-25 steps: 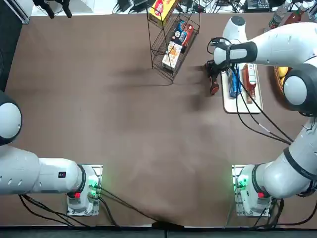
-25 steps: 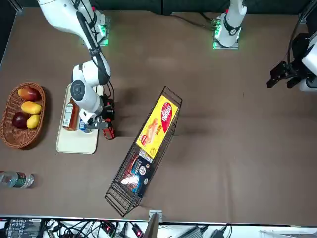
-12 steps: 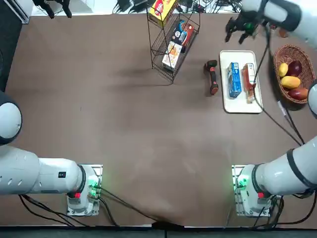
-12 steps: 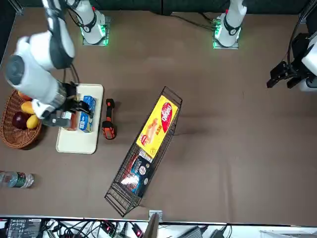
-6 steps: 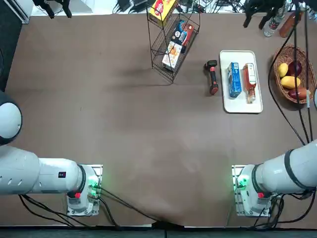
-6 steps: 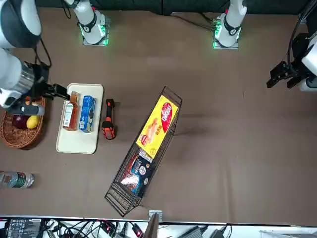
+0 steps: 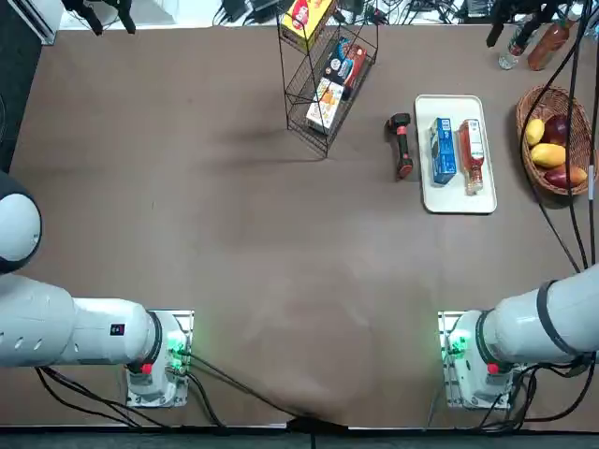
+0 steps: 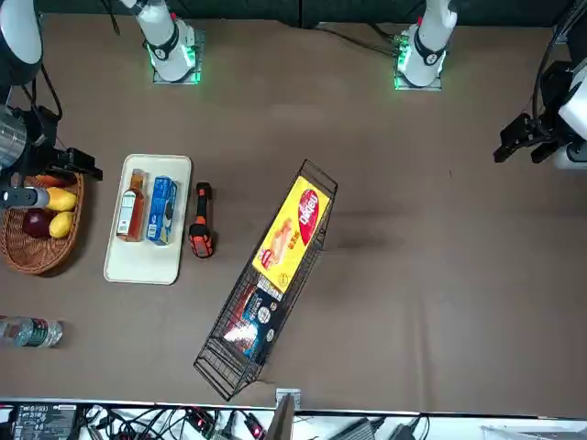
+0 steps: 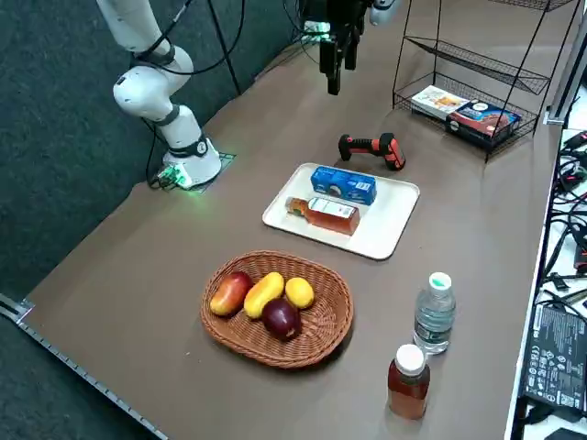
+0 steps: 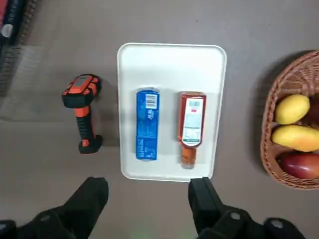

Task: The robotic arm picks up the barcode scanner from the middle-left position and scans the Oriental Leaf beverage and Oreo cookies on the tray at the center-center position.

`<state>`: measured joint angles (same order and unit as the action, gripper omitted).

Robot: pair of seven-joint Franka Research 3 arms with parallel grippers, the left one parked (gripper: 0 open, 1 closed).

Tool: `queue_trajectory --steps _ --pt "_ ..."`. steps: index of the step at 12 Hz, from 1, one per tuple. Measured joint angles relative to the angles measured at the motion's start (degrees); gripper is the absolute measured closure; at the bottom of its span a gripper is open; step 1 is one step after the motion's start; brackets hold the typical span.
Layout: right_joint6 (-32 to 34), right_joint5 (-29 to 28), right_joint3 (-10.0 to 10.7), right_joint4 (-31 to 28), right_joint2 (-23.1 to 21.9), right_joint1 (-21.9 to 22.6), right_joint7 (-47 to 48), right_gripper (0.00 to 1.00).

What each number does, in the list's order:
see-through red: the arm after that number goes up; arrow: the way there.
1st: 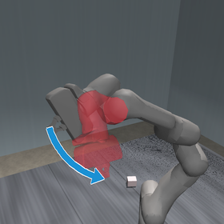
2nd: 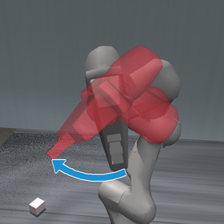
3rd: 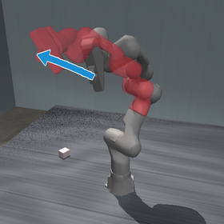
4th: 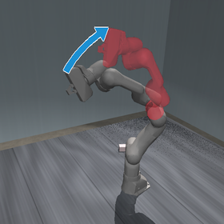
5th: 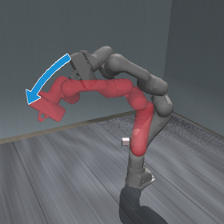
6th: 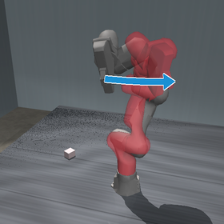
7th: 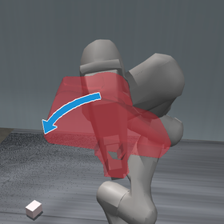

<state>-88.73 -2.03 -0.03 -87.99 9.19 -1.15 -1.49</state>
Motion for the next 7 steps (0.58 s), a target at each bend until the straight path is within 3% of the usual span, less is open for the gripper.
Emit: queue_trajectory --steps 3,7 --pt "-1.81 1.31 -0.26 -1.42 -0.6 0.14 0.0 0.0" --pt "-5.67 1.43 -0.77 -5.96 -5.57 0.24 0.0 0.0"
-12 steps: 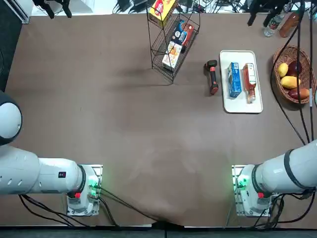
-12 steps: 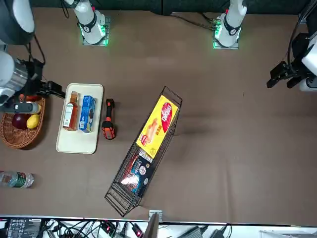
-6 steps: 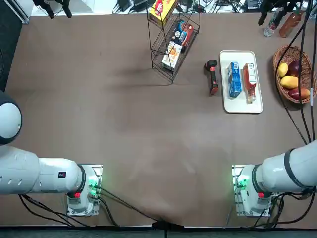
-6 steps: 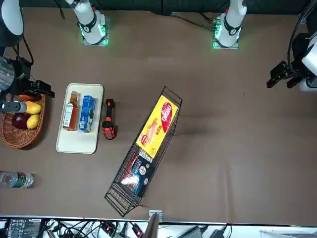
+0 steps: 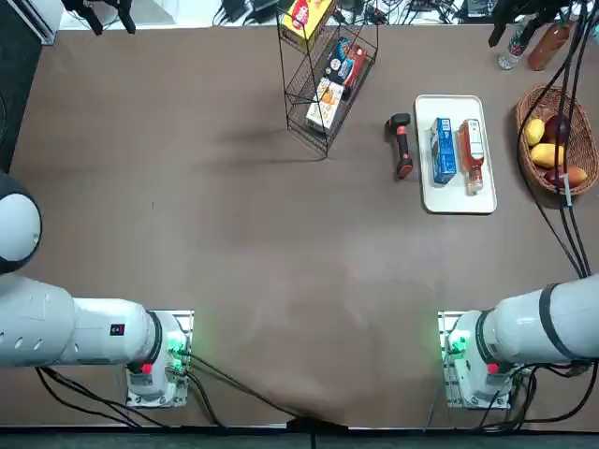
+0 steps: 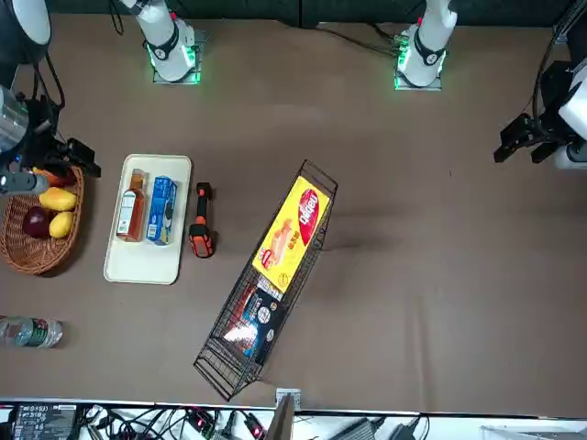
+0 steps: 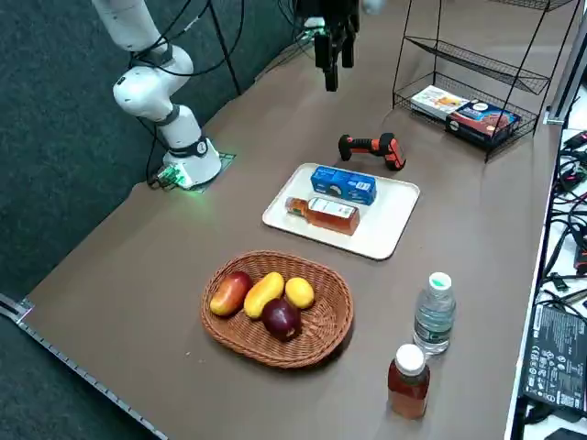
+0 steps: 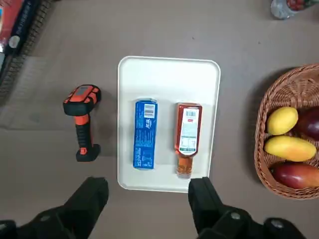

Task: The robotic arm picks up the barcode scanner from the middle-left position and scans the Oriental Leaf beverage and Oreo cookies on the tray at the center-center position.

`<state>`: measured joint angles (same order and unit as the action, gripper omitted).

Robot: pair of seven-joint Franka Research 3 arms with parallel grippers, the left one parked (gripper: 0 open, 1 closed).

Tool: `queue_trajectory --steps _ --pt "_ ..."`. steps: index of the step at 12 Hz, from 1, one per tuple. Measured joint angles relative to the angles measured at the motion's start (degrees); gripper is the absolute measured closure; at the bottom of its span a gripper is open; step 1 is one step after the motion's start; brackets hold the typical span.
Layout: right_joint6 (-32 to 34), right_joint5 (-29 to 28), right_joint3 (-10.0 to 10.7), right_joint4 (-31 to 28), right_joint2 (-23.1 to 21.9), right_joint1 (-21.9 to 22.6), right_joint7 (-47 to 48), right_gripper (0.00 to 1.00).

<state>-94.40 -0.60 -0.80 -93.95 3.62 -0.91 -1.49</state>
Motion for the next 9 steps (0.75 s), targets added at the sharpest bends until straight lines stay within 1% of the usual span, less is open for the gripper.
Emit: queue_trajectory --steps 2,5,9 --pt "0.4 0.39 -0.25 0.17 -1.4 0.13 0.0 0.0" --pt "1.5 2.72 -0.33 0.29 -2.82 0.15 0.0 0.0" --pt "3.58 2.82 -0.32 1.78 -3.26 0.08 0.01 0.0"
